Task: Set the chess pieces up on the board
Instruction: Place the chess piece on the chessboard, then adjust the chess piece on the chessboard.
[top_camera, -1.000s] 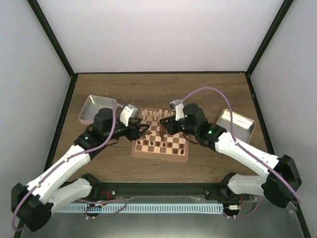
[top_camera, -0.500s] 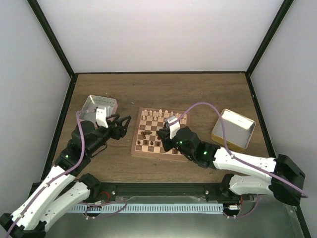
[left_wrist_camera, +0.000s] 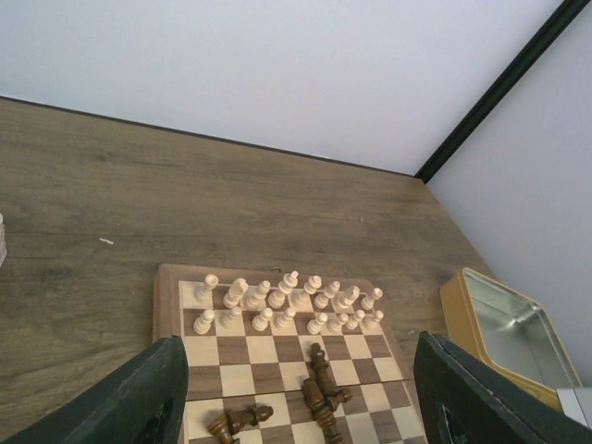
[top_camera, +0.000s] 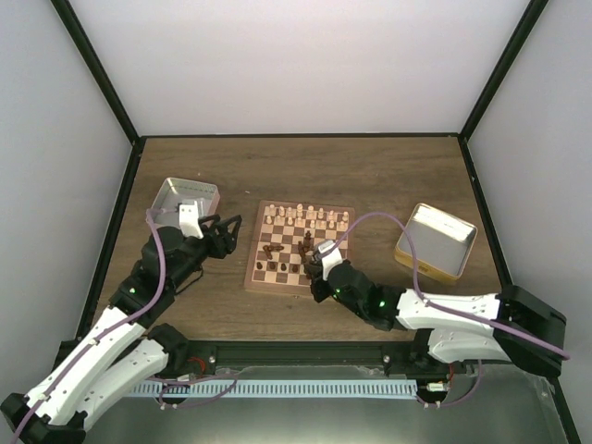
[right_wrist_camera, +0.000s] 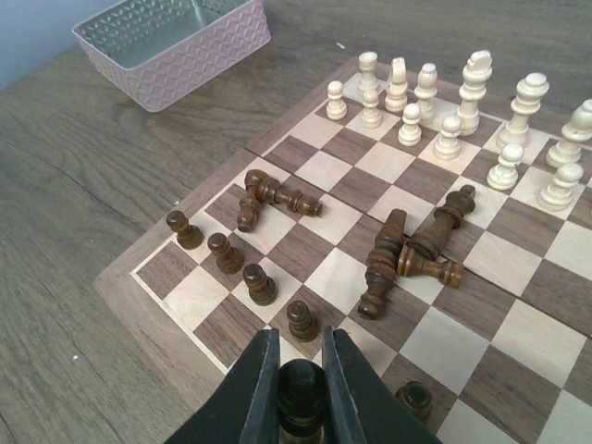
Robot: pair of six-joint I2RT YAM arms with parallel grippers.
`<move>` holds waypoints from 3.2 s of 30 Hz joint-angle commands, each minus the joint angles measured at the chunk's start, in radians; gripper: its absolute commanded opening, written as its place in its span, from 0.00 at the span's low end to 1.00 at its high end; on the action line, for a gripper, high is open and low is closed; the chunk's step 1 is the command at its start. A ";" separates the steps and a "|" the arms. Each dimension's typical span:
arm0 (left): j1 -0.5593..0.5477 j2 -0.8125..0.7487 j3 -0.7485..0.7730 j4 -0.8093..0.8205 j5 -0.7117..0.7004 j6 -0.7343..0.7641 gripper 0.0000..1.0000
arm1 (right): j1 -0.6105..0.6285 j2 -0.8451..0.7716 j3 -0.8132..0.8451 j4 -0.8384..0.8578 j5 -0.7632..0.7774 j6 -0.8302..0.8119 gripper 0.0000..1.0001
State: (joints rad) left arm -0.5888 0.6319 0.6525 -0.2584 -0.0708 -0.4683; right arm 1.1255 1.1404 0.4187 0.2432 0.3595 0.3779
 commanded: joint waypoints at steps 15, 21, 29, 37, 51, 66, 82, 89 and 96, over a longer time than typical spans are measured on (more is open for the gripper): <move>0.001 0.009 -0.066 0.102 -0.035 0.011 0.70 | 0.011 0.186 -0.012 0.200 -0.012 -0.005 0.17; 0.001 0.012 -0.073 0.105 -0.037 0.015 0.70 | 0.011 0.213 -0.010 0.202 -0.003 -0.016 0.18; 0.001 0.013 -0.077 0.105 -0.041 0.017 0.70 | 0.013 0.186 -0.003 0.159 -0.014 -0.009 0.20; 0.001 0.008 -0.073 0.098 -0.042 0.015 0.71 | 0.010 0.092 0.177 -0.221 0.000 0.141 0.44; 0.001 -0.043 -0.092 0.045 -0.086 0.010 0.71 | -0.020 0.240 0.454 -0.688 -0.109 0.312 0.43; 0.001 -0.037 -0.100 0.047 -0.073 0.021 0.72 | -0.022 0.342 0.508 -0.674 -0.076 0.286 0.33; 0.001 -0.016 -0.100 0.054 -0.073 0.022 0.72 | -0.022 0.377 0.511 -0.694 -0.037 0.280 0.15; 0.001 -0.004 -0.102 0.050 -0.066 0.018 0.72 | -0.021 0.326 0.483 -0.720 -0.041 0.273 0.15; 0.001 0.001 -0.104 0.049 -0.064 0.013 0.72 | -0.022 0.335 0.471 -0.714 -0.045 0.274 0.16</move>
State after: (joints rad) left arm -0.5888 0.6338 0.5587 -0.2142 -0.1406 -0.4606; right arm 1.1084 1.4818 0.8989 -0.4618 0.2955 0.6533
